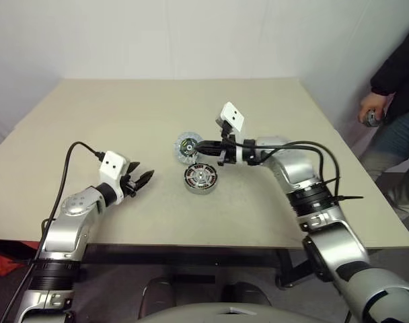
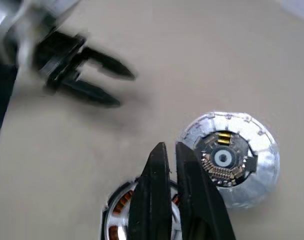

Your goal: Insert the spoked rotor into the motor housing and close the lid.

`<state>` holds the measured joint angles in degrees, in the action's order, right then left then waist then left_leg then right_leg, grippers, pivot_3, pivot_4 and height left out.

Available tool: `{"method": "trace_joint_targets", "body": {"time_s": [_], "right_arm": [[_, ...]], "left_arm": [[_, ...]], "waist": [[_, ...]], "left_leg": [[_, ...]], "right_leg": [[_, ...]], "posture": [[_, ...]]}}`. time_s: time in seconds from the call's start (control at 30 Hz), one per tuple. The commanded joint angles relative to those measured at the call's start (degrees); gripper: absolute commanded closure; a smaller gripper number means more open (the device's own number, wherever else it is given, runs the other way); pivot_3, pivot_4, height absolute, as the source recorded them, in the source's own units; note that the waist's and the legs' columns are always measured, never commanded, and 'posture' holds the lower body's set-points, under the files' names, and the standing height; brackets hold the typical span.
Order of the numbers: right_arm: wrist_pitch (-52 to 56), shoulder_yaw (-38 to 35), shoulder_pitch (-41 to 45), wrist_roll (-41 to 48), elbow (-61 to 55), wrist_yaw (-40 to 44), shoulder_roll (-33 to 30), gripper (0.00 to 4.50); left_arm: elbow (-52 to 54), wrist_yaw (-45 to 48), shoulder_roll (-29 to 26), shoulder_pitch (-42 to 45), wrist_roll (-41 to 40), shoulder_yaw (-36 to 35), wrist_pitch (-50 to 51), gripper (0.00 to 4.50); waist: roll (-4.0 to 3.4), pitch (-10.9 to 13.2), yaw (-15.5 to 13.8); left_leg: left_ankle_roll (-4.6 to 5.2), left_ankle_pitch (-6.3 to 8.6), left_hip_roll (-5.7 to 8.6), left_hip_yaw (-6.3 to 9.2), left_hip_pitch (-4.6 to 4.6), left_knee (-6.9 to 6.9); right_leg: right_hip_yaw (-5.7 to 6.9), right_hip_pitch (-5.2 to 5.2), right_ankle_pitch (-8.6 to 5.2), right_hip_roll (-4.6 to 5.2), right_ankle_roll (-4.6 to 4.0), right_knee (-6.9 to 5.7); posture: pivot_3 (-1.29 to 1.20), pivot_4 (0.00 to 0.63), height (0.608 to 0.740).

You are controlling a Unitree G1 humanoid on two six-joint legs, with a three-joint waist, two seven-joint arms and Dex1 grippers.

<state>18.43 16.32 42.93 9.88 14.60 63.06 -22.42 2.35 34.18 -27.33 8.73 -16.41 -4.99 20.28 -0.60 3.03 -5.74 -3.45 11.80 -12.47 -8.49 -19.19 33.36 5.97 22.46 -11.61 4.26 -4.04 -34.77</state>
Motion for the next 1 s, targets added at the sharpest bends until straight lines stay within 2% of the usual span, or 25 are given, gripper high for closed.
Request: {"method": "trace_joint_targets", "body": {"time_s": [0.03,0.1,0.17,0.4,0.67,0.8,1.0], "right_arm": [[-13.93,6.59,0.05,-5.34,-0.78,11.79,-6.32,4.08],[-18.70,8.47,0.90,-7.10,1.50,15.22,-8.29,3.73],[-23.44,9.85,2.22,-9.39,4.19,16.90,-9.20,3.15],[-33.04,10.62,7.72,-14.27,12.02,15.98,-6.67,0.79],[-41.11,11.73,16.19,-18.67,27.22,17.18,-2.64,0.79],[-45.73,12.59,17.59,-22.06,34.56,15.84,-2.02,0.79],[-49.54,13.47,16.27,-24.13,38.80,16.64,-1.34,0.79]], "left_arm": [[0.32,-0.08,-0.06,1.67,0.28,-0.45,-1.26,1.61],[0.18,-0.08,0.05,1.77,0.37,-0.39,-1.34,1.61],[0.02,-0.11,0.20,1.88,0.46,-0.29,-1.45,1.61],[-0.28,-0.31,0.90,2.06,0.67,0.22,-1.91,1.61],[-0.12,-0.37,1.78,1.99,1.05,0.24,-2.08,1.61],[-0.04,-0.49,1.84,1.81,1.13,0.05,-2.18,1.61],[0.37,-0.89,2.04,1.10,1.07,-0.21,-2.28,1.61]], "waist": [[0.01,0.00,0.01],[0.01,0.00,0.07],[0.01,0.00,0.25],[0.00,0.01,0.39],[0.00,0.01,0.31],[0.00,0.01,0.33],[-0.01,0.02,0.44]], "left_leg": [[0.05,0.03,0.00,0.00,-0.06,0.04],[0.09,0.05,0.01,-0.01,-0.08,0.09],[0.09,0.05,0.03,-0.01,-0.09,0.11],[0.12,0.07,-0.08,-0.02,-0.34,0.52],[0.35,0.20,-0.23,0.00,-0.60,0.92],[0.37,0.22,-0.22,0.00,-0.67,0.92],[0.36,0.21,-0.23,-0.01,-0.80,0.95]], "right_leg": [[0.00,0.02,0.00,0.01,0.00,0.01],[0.00,0.03,0.00,0.01,0.00,0.01],[0.01,0.05,0.00,0.00,0.00,-0.01],[0.04,0.30,-0.01,-0.02,0.03,-0.23],[0.06,0.40,0.18,0.00,-0.30,-0.37],[0.05,0.44,0.19,0.00,-0.32,-0.37],[0.05,0.66,0.19,-0.01,-0.38,-0.53]], "posture": [[0.00,0.000,0.740],[0.00,0.000,0.740],[0.00,0.000,0.740],[0.00,0.000,0.740],[0.00,0.000,0.740],[0.00,0.000,0.740],[0.00,0.000,0.740]]}}
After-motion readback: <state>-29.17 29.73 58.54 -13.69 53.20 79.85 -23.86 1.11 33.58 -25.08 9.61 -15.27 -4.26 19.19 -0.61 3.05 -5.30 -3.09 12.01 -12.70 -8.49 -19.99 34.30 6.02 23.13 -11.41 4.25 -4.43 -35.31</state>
